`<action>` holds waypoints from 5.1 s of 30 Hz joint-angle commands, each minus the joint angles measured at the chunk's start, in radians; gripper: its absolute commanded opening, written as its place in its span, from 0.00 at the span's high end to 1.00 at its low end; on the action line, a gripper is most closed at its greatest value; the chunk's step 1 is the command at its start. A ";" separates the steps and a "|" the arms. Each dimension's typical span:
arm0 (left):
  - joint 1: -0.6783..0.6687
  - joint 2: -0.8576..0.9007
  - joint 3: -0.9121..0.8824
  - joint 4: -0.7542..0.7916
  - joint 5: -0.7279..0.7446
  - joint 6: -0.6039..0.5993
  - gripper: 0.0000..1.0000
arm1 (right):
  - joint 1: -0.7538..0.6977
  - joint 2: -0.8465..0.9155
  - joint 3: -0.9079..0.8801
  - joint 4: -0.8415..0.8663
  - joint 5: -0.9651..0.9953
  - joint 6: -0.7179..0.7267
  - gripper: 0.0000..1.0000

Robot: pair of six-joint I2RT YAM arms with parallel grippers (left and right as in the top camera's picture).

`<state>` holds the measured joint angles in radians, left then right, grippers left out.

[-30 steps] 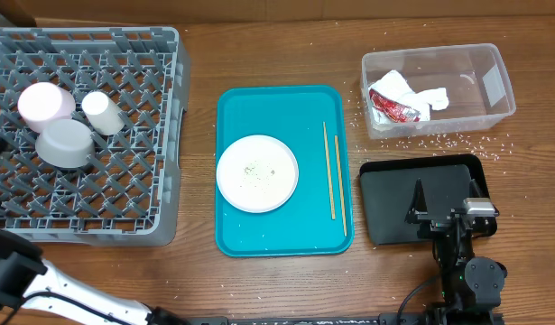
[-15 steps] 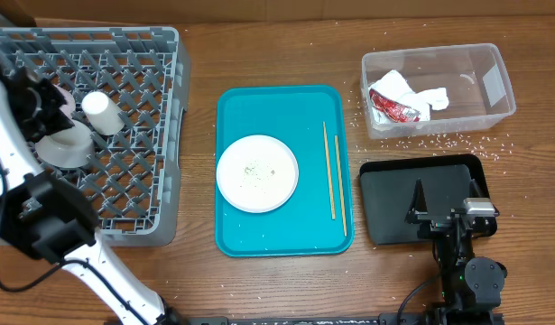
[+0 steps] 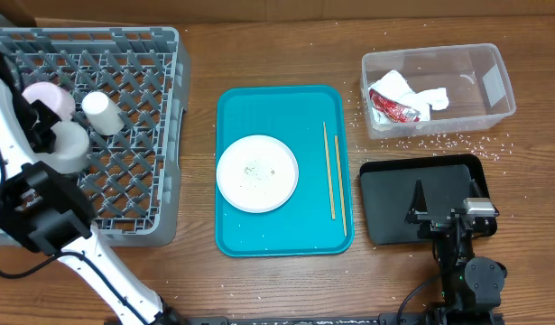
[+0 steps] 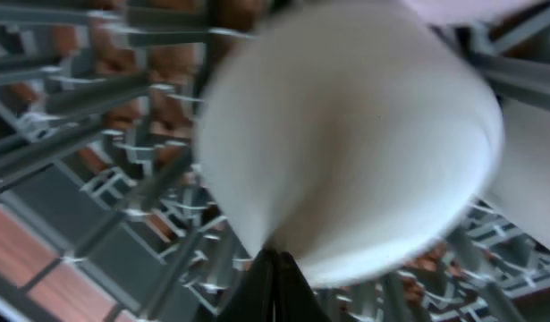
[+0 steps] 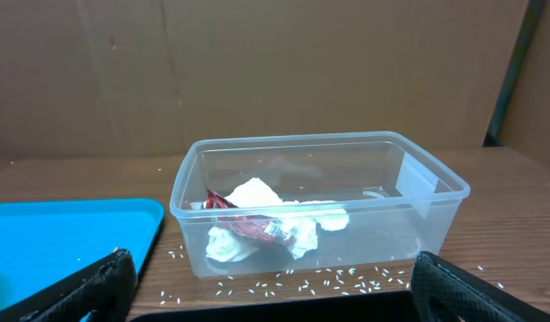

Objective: Sort waste into correct bins and load items into the dishwasher
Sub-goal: 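Adjust the white bowl in the rack and lift the left gripper away, then move the right gripper from rest to the white rice plate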

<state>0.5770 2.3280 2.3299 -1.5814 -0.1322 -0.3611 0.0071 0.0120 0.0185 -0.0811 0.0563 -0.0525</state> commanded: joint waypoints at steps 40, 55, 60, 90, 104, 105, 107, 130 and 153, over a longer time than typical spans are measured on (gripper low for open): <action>-0.832 -0.306 0.058 -0.105 0.383 0.208 0.00 | -0.003 -0.009 -0.010 0.005 0.006 -0.001 0.00; -0.963 -0.239 0.005 -0.109 0.050 0.004 0.00 | -0.003 -0.009 -0.010 0.005 0.005 -0.001 0.00; -0.776 -0.362 0.005 -0.108 0.114 -0.009 0.00 | -0.003 -0.009 -0.010 0.005 0.005 -0.001 0.00; -0.150 -0.484 -0.005 -0.108 0.150 -0.055 0.00 | -0.002 -0.009 -0.010 0.623 -1.091 0.587 0.00; -0.152 -0.484 -0.005 -0.108 0.151 -0.055 0.00 | -0.002 0.108 0.256 0.614 -0.635 0.809 0.00; -0.152 -0.484 -0.005 -0.108 0.151 -0.055 0.00 | -0.002 0.148 0.319 0.561 -0.668 0.764 0.00; -0.152 -0.484 -0.005 -0.108 0.151 -0.055 0.00 | -0.002 0.240 0.451 0.445 -0.747 0.668 0.00; -0.152 -0.484 -0.005 -0.108 0.151 -0.055 0.00 | 0.578 1.481 1.497 -0.890 -0.402 0.108 0.00; -0.152 -0.484 -0.005 -0.108 0.151 -0.055 0.00 | 0.616 1.934 1.486 -0.785 -0.027 0.637 0.52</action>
<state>0.4271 1.8442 2.3283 -1.6878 0.0181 -0.3946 0.6277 1.9129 1.4940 -0.8745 -0.0803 0.4835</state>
